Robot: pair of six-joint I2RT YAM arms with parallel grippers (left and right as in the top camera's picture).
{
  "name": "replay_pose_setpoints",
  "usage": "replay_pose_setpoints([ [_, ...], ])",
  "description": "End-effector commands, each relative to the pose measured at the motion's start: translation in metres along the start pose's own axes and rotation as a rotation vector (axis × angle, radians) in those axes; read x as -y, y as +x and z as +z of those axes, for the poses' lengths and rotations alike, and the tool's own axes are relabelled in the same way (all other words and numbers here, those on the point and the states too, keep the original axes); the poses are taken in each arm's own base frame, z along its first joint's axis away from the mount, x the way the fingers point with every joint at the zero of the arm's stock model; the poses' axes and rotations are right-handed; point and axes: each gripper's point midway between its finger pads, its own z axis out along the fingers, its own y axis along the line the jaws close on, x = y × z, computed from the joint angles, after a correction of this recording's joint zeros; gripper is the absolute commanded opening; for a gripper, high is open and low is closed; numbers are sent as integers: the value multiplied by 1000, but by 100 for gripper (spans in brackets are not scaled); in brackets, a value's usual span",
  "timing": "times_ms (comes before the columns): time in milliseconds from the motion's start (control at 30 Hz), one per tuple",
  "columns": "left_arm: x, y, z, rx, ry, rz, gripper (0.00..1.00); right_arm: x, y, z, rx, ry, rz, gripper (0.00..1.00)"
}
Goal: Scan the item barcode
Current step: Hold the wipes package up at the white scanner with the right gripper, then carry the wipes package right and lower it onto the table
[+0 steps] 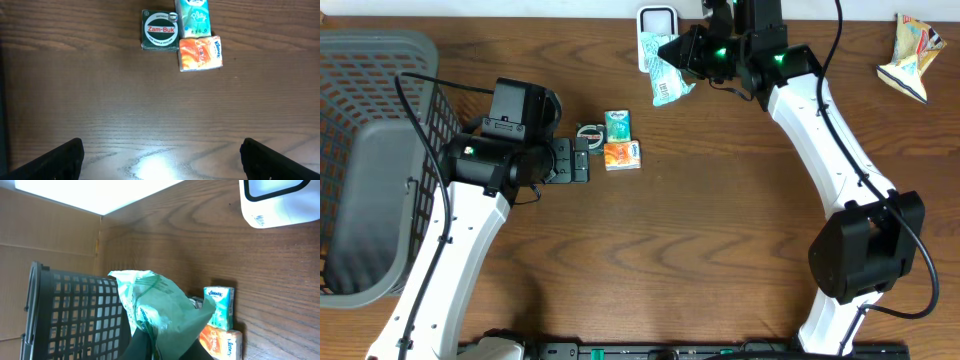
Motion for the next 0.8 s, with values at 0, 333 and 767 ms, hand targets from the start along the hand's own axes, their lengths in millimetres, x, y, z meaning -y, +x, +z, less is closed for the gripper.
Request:
replay_pose_setpoints([
  [0, 0, -4, -5, 19, -2, 6, 98, -5, -1, -1, 8, -2, 1, 1],
  [333, 0, -4, -5, 18, -2, 6, 98, 34, 1, -5, 41, 203, 54, 1],
  [767, 0, -4, -5, 18, -2, 6, 98, 166, 22, -88, 238, 1229, -148, 1],
])
